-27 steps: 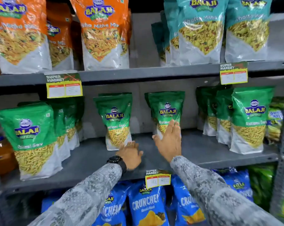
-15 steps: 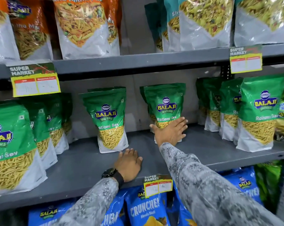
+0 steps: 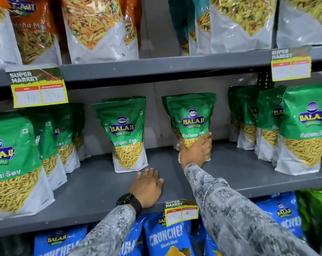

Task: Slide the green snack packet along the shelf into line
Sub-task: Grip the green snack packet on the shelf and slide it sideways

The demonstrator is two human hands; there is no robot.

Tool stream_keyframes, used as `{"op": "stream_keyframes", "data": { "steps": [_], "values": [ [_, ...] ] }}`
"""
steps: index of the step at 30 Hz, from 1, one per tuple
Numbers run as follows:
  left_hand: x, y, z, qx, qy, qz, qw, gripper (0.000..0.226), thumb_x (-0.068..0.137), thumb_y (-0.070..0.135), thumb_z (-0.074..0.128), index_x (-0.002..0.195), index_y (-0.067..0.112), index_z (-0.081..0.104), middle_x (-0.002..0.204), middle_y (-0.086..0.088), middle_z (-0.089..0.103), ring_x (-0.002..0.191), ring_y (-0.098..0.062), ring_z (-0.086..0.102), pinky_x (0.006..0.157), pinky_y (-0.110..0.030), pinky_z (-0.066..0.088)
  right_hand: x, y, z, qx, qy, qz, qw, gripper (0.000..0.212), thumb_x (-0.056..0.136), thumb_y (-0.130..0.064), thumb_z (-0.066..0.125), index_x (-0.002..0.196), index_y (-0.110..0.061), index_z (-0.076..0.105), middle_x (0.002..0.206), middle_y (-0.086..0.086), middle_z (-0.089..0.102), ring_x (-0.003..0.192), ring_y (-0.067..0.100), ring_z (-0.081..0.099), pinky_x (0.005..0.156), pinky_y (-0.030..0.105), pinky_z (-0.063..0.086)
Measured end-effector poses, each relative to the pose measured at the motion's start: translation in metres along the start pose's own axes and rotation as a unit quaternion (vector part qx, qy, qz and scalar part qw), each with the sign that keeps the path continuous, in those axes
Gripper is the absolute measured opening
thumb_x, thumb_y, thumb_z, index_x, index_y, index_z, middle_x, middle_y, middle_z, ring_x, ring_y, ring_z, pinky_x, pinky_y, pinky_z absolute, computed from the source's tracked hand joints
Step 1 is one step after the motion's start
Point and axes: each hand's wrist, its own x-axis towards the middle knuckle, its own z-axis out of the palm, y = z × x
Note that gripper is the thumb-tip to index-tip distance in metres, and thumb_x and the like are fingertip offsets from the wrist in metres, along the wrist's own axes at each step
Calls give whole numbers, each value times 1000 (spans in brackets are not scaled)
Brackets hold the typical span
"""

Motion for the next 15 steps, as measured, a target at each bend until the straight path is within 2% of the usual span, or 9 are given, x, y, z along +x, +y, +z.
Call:
{"op": "stream_keyframes", "data": {
  "steps": [7, 15],
  "values": [
    [0, 0, 0, -5, -10, -4, 1000, 60, 104, 41, 20, 155, 9, 24, 167, -10, 16, 156, -23, 10, 128, -45, 4, -11, 6, -22, 5, 9, -7, 1000, 136, 66, -51, 91, 160, 2, 8, 158, 25, 32, 144, 43, 36, 109, 60, 39],
    [2, -2, 1, -3, -11, -4, 1000, 57, 104, 39, 21, 152, 8, 29, 165, -12, 21, 155, -26, 15, 126, -50, 9, -26, 19, -66, 22, 2, -17, 1000, 134, 70, -45, 92, 161, -1, 5, 161, 24, 29, 148, 42, 31, 115, 61, 35]
  ]
}}
